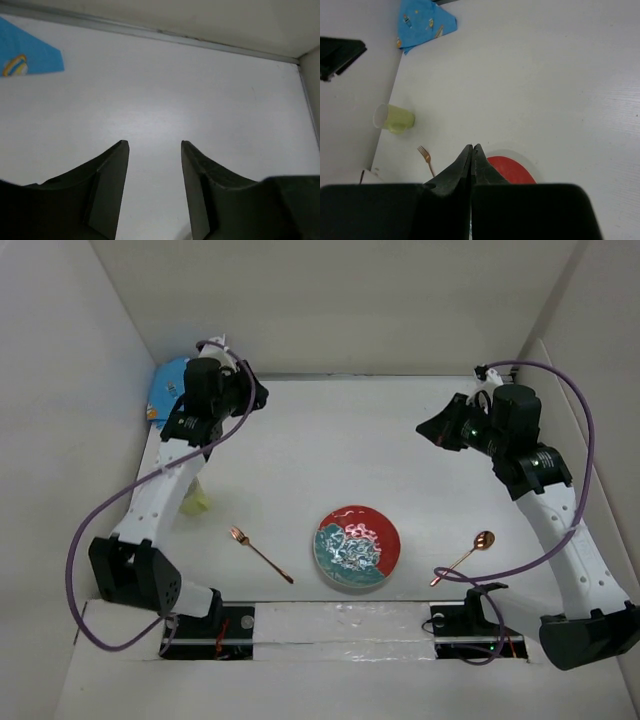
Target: Set the dinner table for one person
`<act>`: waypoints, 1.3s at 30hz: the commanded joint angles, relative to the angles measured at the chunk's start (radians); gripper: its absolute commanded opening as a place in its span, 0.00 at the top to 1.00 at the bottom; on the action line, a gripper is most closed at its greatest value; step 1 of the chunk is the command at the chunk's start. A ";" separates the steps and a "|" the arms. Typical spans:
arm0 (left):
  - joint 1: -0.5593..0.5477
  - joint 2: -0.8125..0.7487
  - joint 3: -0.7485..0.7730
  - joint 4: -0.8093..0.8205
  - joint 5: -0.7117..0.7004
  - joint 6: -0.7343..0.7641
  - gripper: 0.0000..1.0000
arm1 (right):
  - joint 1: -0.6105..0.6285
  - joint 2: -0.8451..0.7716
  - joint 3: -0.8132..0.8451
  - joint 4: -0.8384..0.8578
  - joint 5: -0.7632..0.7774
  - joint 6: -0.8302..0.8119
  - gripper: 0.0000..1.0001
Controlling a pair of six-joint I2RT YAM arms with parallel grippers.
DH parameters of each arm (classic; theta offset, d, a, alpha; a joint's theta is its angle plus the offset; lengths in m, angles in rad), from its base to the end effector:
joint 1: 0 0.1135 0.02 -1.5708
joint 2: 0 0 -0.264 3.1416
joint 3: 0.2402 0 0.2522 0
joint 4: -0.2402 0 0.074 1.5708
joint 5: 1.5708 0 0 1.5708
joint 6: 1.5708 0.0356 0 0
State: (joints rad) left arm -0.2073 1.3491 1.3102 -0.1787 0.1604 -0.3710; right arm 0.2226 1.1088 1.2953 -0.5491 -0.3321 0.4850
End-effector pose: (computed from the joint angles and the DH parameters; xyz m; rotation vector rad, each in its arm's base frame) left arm 0.3077 -0.0705 0.3979 -0.0316 1.8199 -0.5558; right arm 0.2243 0.0627 0.4160 0.0320 1.9947 0.7854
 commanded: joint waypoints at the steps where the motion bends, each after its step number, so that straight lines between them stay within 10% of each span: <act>1: 0.005 0.143 0.206 -0.072 -0.143 0.056 0.60 | -0.003 -0.001 -0.030 0.047 -0.064 -0.016 1.00; 2: 0.005 0.286 0.300 -0.112 -0.283 0.094 1.00 | 0.009 -0.006 -0.074 0.087 -0.100 -0.003 1.00; 9: -0.004 0.640 0.636 -0.222 -0.536 0.161 1.00 | 0.029 0.016 -0.103 0.078 -0.119 -0.011 1.00; 21: 0.048 1.127 1.046 -0.263 -0.496 0.159 0.31 | 0.099 0.132 -0.027 0.064 -0.102 -0.017 1.00; 39: 0.103 1.260 1.141 -0.287 -0.340 0.179 0.48 | 0.205 0.301 0.192 0.014 -0.044 -0.032 0.99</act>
State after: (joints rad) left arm -0.1295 2.6038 2.4168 -0.4183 -0.2424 -0.2222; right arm 0.4118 1.4151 1.3994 -0.5362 -0.3985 0.4675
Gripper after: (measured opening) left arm 0.540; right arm 0.012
